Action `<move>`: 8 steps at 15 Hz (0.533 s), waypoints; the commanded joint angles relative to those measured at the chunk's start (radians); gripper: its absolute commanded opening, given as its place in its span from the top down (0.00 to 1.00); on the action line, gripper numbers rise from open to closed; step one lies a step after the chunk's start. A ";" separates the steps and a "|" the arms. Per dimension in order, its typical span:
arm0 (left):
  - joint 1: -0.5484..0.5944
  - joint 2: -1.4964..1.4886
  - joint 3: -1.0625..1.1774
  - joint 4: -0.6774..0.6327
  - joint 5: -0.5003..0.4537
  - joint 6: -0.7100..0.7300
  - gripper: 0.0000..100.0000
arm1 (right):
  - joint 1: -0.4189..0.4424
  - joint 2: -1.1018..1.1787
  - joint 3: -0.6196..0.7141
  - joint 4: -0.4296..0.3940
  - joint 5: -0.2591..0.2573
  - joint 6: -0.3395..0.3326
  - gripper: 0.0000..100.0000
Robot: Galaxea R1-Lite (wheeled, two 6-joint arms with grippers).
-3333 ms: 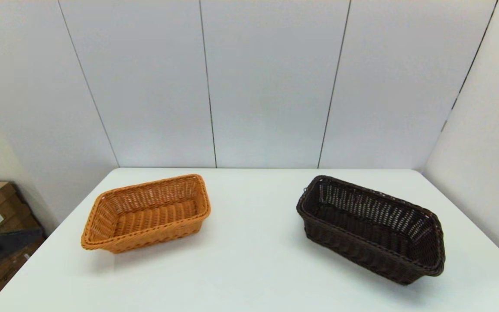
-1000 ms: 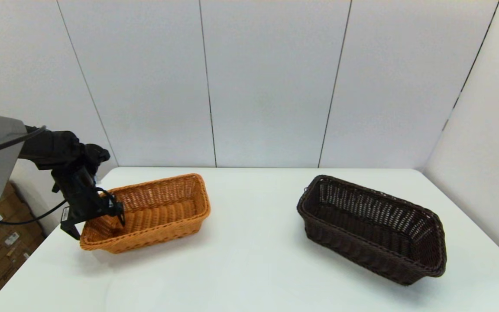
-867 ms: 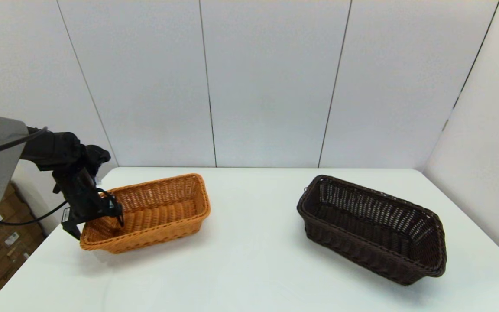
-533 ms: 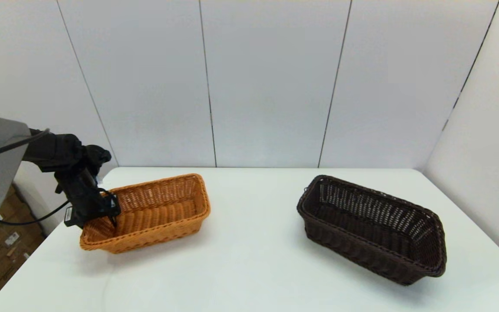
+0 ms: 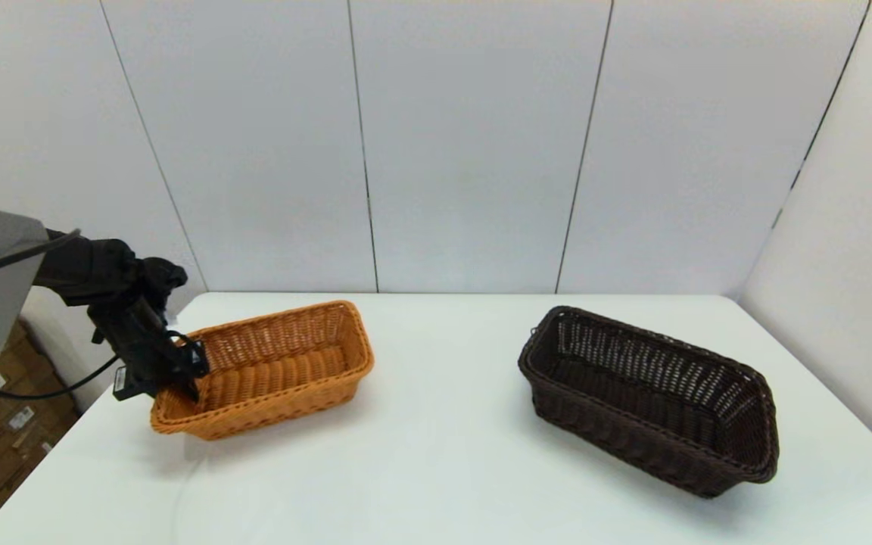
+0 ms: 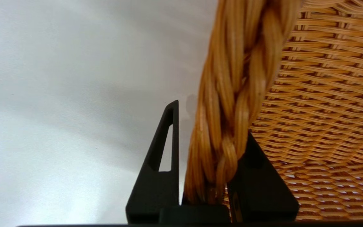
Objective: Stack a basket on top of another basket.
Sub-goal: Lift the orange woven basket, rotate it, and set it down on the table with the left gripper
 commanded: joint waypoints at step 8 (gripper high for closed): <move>0.018 -0.174 0.012 0.021 -0.300 0.059 1.00 | 0.000 0.002 0.002 0.000 0.001 -0.001 0.00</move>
